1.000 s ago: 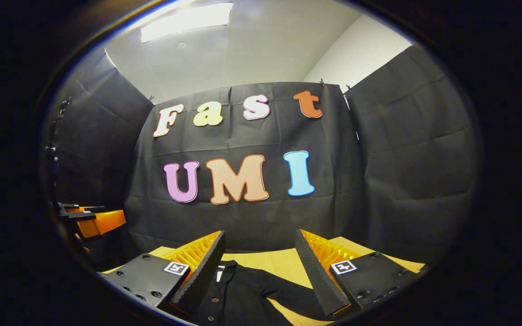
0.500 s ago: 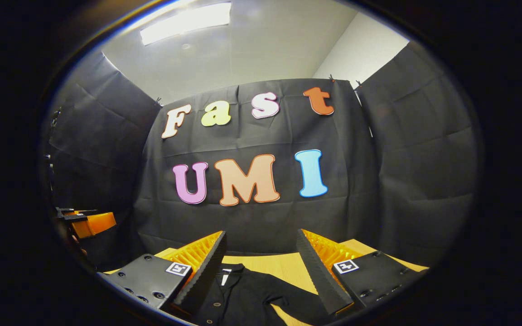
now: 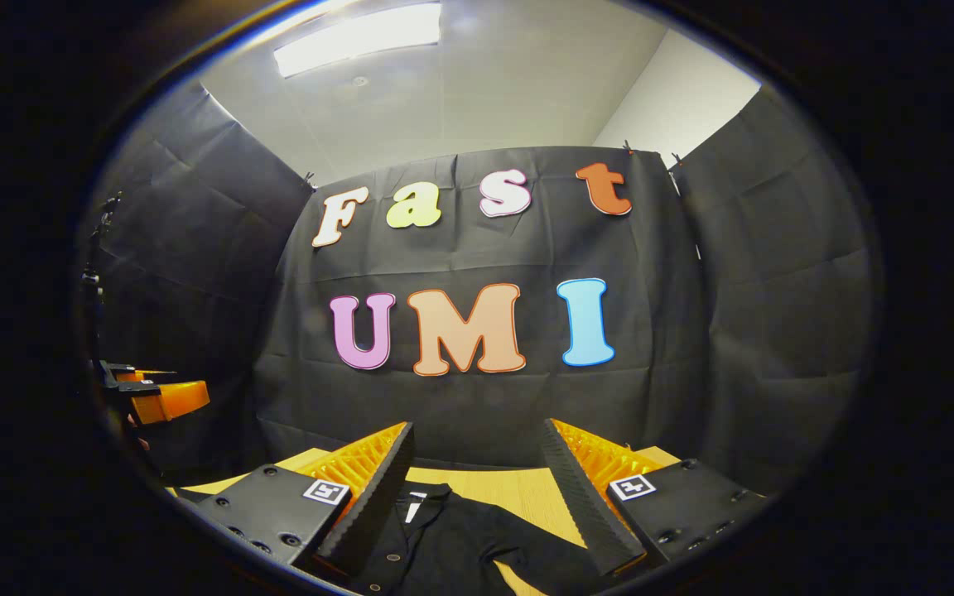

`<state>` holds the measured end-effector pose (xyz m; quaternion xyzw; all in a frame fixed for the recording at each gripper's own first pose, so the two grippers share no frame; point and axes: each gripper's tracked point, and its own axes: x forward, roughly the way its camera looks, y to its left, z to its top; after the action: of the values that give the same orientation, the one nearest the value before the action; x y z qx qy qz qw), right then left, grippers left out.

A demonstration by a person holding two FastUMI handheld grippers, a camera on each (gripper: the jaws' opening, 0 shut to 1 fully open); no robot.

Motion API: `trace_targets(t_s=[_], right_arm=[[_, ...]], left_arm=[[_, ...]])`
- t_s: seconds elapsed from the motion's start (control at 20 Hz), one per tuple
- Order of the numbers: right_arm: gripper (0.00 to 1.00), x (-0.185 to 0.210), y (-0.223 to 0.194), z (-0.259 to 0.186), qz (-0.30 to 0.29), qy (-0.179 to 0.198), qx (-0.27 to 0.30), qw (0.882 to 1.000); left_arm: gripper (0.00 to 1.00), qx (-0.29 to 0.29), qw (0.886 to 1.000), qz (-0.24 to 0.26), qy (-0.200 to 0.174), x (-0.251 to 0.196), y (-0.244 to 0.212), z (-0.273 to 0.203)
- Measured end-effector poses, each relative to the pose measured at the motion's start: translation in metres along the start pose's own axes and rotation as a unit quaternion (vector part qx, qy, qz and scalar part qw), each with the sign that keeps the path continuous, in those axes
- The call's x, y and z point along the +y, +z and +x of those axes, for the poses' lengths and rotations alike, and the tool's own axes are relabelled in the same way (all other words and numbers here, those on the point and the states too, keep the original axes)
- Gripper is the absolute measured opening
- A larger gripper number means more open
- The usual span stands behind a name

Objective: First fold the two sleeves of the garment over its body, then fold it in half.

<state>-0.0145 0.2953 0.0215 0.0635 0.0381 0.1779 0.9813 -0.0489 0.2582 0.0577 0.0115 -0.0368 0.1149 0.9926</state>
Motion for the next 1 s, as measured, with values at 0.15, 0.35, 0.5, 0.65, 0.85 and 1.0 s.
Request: trace_targets(t_s=[0.15,0.35,0.5,0.65,0.85,1.0], right_arm=[[0.98,0.009,0.0,0.004,-0.002,0.011,0.001,1.0],[0.96,0.016,-0.004,0.009,0.0,0.023,0.007,1.0],[0.98,0.009,-0.009,0.011,-0.011,0.015,0.013,1.0],[0.96,-0.006,-0.015,0.015,-0.022,0.005,0.021,1.0],[0.97,-0.037,-0.025,0.018,-0.052,-0.011,0.035,0.998],[0.98,-0.067,-0.032,0.019,-0.056,-0.033,0.045,0.997]], left_arm=[[0.94,0.004,1.0,-0.003,0.003,0.004,-0.004,0.003],[0.94,0.0,1.0,-0.002,0.004,0.006,-0.003,0.007],[0.94,0.009,1.0,-0.004,0.002,0.005,-0.009,0.01],[0.94,0.013,1.0,-0.009,0.002,0.002,-0.012,0.012],[0.94,0.014,1.0,-0.005,0.004,0.001,-0.014,0.014],[0.94,0.014,1.0,-0.001,0.006,-0.001,-0.012,0.014]])
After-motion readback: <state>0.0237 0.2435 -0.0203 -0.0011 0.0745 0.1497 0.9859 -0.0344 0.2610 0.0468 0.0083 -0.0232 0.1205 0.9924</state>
